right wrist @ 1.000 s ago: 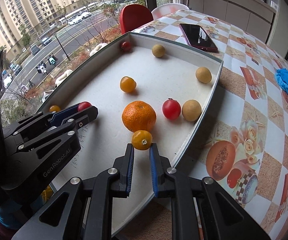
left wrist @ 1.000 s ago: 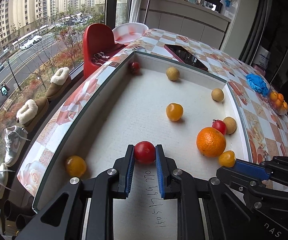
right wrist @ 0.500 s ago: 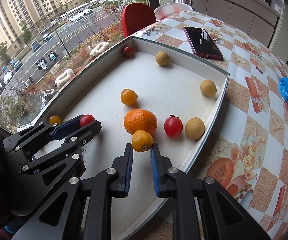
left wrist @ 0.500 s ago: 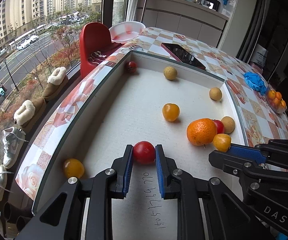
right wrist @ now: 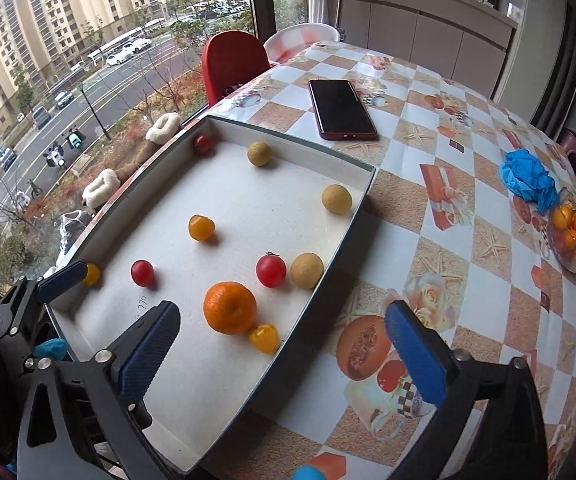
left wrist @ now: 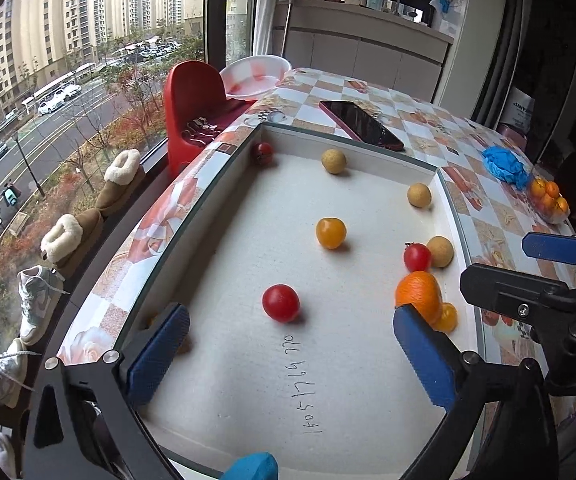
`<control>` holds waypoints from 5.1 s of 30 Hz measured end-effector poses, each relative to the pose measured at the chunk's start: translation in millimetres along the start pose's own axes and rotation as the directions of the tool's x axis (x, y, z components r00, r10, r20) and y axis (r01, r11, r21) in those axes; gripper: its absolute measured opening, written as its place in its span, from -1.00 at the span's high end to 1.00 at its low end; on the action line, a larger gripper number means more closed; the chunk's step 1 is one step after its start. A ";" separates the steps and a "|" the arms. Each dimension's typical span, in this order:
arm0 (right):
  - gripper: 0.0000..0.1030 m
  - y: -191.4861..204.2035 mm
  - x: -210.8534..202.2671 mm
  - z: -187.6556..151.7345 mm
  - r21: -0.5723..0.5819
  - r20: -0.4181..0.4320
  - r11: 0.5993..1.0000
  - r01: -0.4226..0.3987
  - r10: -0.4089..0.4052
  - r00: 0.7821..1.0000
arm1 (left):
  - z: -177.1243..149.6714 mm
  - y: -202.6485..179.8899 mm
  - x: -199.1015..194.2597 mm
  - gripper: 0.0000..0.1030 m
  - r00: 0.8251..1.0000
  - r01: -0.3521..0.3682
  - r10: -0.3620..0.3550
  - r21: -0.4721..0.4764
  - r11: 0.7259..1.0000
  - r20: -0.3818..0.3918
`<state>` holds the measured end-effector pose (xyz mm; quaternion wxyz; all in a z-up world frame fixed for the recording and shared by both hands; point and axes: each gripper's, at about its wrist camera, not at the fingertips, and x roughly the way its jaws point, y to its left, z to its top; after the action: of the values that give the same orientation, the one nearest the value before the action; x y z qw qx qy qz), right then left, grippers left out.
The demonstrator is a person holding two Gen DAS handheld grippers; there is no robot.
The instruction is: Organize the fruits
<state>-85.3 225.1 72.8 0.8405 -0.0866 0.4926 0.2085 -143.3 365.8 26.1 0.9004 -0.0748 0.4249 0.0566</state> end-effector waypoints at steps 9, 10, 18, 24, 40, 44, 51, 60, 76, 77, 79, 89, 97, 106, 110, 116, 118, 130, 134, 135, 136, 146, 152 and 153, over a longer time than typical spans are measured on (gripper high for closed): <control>-1.00 -3.9 -2.1 -13.6 0.007 -0.038 1.000 0.000 0.000 0.999 | -4.6 -12.7 -8.7 -1.00 0.998 -0.032 0.033 0.018 0.999 -0.062; -1.00 -4.1 -1.3 -15.1 0.010 -0.043 1.000 -0.001 0.002 0.999 | -5.8 -13.1 -9.4 -1.00 0.997 -0.036 0.037 0.017 0.999 -0.069; -1.00 -0.1 7.0 -24.1 0.001 -0.092 1.000 -0.005 0.005 0.996 | -16.9 -13.9 -10.7 -1.00 0.990 -0.091 0.093 0.020 0.996 -0.110; -1.00 1.8 14.2 -27.9 -0.001 -0.115 1.000 0.003 -0.004 0.993 | -20.4 -14.3 -5.5 -1.00 0.985 -0.103 0.106 0.024 0.994 -0.135; -1.00 -16.5 40.7 -36.6 0.008 -0.204 0.993 0.122 -0.117 0.972 | -24.7 -13.9 5.1 -1.00 0.979 -0.121 0.126 0.038 0.992 -0.161; -1.00 -17.2 42.0 -37.0 0.009 -0.209 0.993 0.117 -0.113 0.971 | -25.9 -14.3 6.8 -1.00 0.979 -0.119 0.123 0.037 0.992 -0.165; -1.00 -17.7 44.2 -38.6 0.022 -0.215 0.994 0.103 -0.096 0.972 | -26.9 -13.6 7.5 -1.00 0.977 -0.120 0.125 0.041 0.992 -0.171; -1.00 -11.2 25.1 -27.4 0.010 -0.141 0.996 0.091 -0.089 0.986 | -23.7 -14.3 5.3 -1.00 0.979 -0.116 0.120 0.035 0.993 -0.163; -0.99 22.2 9.5 -21.4 -0.097 -0.072 0.993 0.074 -0.081 0.994 | -23.4 -16.7 1.4 -1.00 0.981 -0.108 0.113 0.038 0.993 -0.155; -0.99 23.1 9.1 -21.6 -0.101 -0.071 0.992 0.074 -0.082 0.994 | -23.5 -16.6 1.3 -1.00 0.982 -0.106 0.110 0.039 0.994 -0.155; -0.99 24.3 8.8 -21.7 -0.105 -0.072 0.992 0.075 -0.082 0.994 | -23.9 -16.9 0.7 -1.00 0.982 -0.103 0.108 0.040 0.994 -0.154; -0.99 30.7 7.7 -23.6 -0.130 -0.071 0.988 0.083 -0.092 0.993 | -24.5 -17.2 -2.8 -1.00 0.984 -0.098 0.102 0.037 0.995 -0.144; -0.99 33.6 8.1 -24.2 -0.147 -0.069 0.985 0.088 -0.099 0.993 | -23.8 -16.2 -4.0 -1.00 0.985 -0.099 0.102 0.028 0.995 -0.138; -0.99 33.8 8.4 -24.3 -0.148 -0.069 0.985 0.089 -0.100 0.993 | -23.6 -17.3 -3.8 -1.00 0.985 -0.099 0.103 0.033 0.995 -0.137; -0.99 33.6 8.5 -24.4 -0.147 -0.069 0.985 0.088 -0.099 0.993 | -23.8 -17.4 -3.7 -1.00 0.985 -0.100 0.103 0.033 0.994 -0.136; -0.99 33.6 8.5 -24.4 -0.147 -0.069 0.985 0.088 -0.099 0.993 | -24.7 -18.9 -3.5 -1.00 0.986 -0.096 0.101 0.037 0.995 -0.137; -0.99 33.5 8.5 -24.4 -0.147 -0.069 0.985 0.088 -0.099 0.993 | -25.2 -19.5 -3.8 -1.00 0.986 -0.096 0.100 0.039 0.995 -0.136; -0.99 34.1 8.1 -25.1 -0.149 -0.068 0.985 0.086 -0.097 0.993 | -26.1 -20.7 -4.5 -1.00 0.985 -0.096 0.101 0.037 0.995 -0.140; -0.99 34.4 7.8 -25.4 -0.148 -0.066 0.985 0.086 -0.096 0.993 | -26.2 -20.0 -4.5 -1.00 0.985 -0.098 0.102 0.036 0.995 -0.141; -0.99 34.6 7.8 -25.8 -0.148 -0.066 0.985 0.085 -0.095 0.993 | -26.0 -20.0 -4.4 -1.00 0.985 -0.099 0.103 0.035 0.994 -0.140; -0.99 34.7 7.8 -25.9 -0.148 -0.066 0.986 0.083 -0.094 0.993 | -26.0 -19.9 -4.6 -1.00 0.985 -0.099 0.103 0.034 0.994 -0.140; -0.99 34.7 7.2 -26.0 -0.147 -0.064 0.985 0.085 -0.095 0.993 | -25.0 -21.0 -5.4 -1.00 0.985 -0.102 0.107 0.043 0.994 -0.137; -0.99 34.0 6.6 -26.3 -0.147 -0.065 0.985 0.086 -0.096 0.993 | -24.8 -21.3 -5.8 -1.00 0.985 -0.102 0.107 0.044 0.994 -0.137; -0.99 34.0 6.6 -26.3 -0.146 -0.065 0.986 0.085 -0.095 0.993 | -24.7 -21.3 -5.9 -1.00 0.985 -0.102 0.107 0.044 0.994 -0.137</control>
<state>-118.1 248.1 56.0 0.8224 -0.1763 0.5017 0.2021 -162.2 340.1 17.0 0.8655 -0.0395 0.4910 0.0907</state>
